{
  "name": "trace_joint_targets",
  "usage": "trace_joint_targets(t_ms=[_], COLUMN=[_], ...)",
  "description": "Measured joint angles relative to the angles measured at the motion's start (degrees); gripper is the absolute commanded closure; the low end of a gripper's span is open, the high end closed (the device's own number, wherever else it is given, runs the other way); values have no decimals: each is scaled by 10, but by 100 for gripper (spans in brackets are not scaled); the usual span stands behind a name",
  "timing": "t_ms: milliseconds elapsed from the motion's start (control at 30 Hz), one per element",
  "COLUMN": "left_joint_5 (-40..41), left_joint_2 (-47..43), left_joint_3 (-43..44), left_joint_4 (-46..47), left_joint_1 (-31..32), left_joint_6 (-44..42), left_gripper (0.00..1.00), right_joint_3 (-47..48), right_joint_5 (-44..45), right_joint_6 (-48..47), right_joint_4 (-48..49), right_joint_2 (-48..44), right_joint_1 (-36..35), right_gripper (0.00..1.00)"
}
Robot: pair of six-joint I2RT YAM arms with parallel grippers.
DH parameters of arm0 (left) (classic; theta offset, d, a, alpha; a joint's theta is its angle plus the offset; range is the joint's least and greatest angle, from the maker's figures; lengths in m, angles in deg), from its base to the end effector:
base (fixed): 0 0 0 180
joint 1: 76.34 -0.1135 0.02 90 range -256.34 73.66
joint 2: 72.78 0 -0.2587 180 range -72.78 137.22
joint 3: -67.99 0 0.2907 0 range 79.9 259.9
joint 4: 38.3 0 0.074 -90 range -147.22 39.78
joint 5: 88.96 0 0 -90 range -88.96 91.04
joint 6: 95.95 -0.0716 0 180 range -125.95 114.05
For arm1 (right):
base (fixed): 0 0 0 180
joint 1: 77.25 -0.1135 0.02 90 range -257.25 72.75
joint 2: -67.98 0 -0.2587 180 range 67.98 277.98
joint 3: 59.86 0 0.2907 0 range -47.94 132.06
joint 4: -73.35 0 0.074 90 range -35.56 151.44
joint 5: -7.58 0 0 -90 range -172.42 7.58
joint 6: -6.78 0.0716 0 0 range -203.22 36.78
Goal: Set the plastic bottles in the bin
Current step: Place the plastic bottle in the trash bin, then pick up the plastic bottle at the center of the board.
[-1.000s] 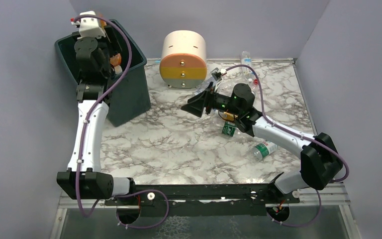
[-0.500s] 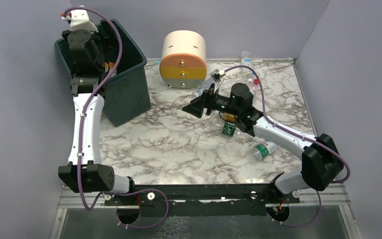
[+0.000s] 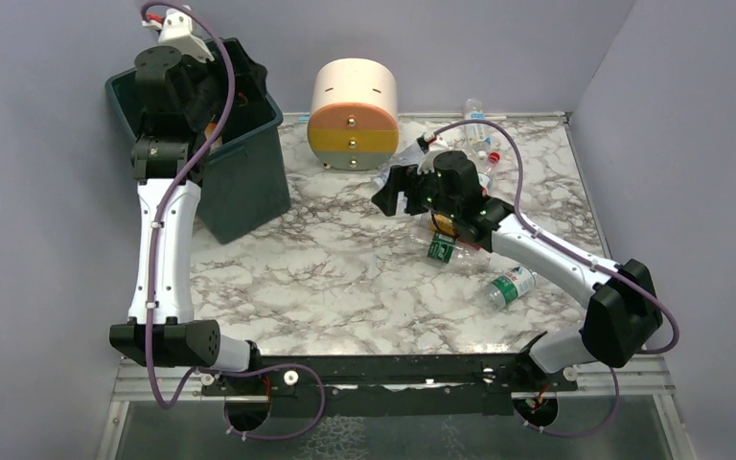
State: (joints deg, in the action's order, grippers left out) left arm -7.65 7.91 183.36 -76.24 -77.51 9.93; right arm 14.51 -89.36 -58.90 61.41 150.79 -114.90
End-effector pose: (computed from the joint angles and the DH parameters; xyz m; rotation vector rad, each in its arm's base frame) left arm 0.3619 -0.0034 0.5260 -0.1261 1.6317 -0.3204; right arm 0.3203 0.2580 0.2770 -0.3182 1.9912 0.8259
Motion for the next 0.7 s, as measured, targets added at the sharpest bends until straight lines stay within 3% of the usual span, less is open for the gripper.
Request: trace_joint_targets(t_ms=[167, 433, 700], left_joint_5=[-37, -45, -43], left_joint_2=[-4, -21, -24], left_joint_3=[-8, -46, -77], left_joint_4=[-18, -33, -38], left_joint_1=[47, 144, 155], left_joint_6=[16, 28, 28], left_gripper=[1, 1, 1], right_joint_3=[3, -12, -54], right_joint_5=[94, 145, 153], right_joint_6=[-2, -3, -8], right_joint_4=[-86, -145, -166], right_joint_2=[0, 9, 38], right_joint_1=[8, 19, 23], right_gripper=[3, 2, 1])
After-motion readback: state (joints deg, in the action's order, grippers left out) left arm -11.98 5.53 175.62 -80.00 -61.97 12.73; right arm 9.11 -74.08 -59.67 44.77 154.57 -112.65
